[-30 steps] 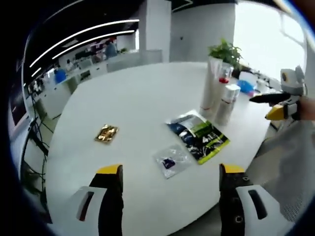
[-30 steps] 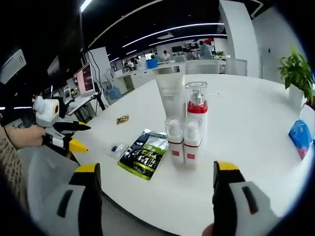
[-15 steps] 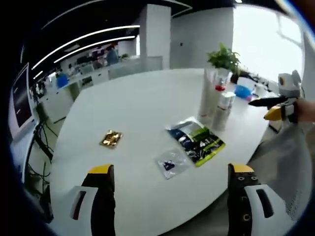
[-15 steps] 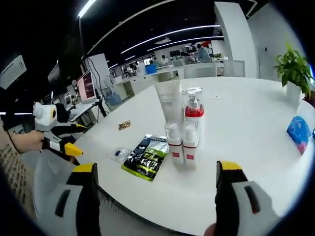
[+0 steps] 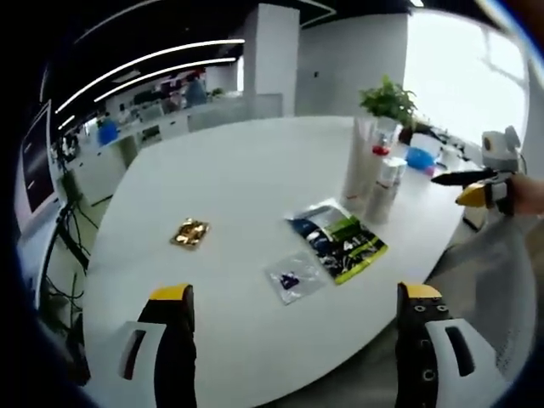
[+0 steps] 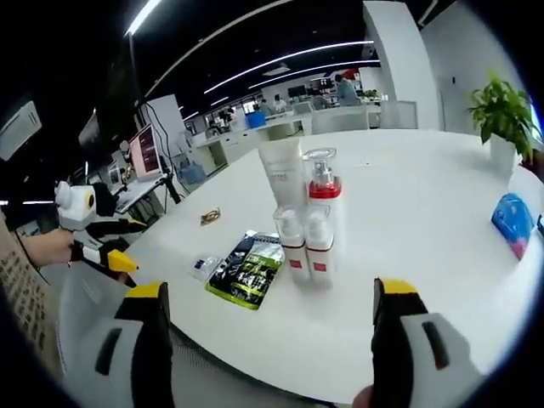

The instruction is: Arrange the skincare products in the storage area until every visible bottle or jar stands upright without overlapping.

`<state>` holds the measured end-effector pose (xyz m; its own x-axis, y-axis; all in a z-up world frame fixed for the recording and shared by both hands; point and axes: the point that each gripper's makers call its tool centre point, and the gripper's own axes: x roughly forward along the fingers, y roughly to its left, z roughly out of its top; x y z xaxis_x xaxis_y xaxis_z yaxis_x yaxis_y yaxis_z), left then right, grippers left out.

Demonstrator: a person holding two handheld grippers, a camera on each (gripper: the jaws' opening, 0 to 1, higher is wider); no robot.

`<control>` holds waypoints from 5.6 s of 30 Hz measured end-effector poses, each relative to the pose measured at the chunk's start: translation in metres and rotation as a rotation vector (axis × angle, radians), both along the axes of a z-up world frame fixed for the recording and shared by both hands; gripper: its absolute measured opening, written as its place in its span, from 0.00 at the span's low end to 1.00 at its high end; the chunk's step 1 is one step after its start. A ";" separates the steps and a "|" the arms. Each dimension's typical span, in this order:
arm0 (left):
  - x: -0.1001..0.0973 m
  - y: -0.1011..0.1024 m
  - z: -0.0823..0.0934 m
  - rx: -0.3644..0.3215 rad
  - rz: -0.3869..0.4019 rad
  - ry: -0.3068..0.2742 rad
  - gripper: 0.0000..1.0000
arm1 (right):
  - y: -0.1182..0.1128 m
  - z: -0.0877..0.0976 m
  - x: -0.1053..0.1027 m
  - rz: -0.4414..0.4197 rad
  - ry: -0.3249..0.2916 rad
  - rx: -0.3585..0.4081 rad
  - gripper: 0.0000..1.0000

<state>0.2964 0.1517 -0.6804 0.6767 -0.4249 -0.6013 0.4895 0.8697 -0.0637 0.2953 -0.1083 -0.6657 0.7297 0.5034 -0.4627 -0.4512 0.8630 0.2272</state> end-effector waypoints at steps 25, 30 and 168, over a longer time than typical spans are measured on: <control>0.030 0.018 -0.021 -0.008 0.102 0.081 0.95 | 0.001 -0.005 -0.002 0.016 0.015 -0.024 0.99; 0.040 0.023 -0.032 -0.017 0.144 0.123 0.95 | -0.001 -0.006 -0.002 0.008 0.010 -0.043 0.99; 0.170 0.050 -0.017 -0.089 0.468 -0.017 0.32 | -0.013 -0.013 0.004 -0.051 0.028 -0.056 0.97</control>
<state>0.4662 0.2016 -0.6978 0.8170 -0.1212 -0.5637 0.0480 0.9886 -0.1430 0.2994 -0.1210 -0.6784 0.7400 0.4389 -0.5097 -0.4004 0.8963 0.1904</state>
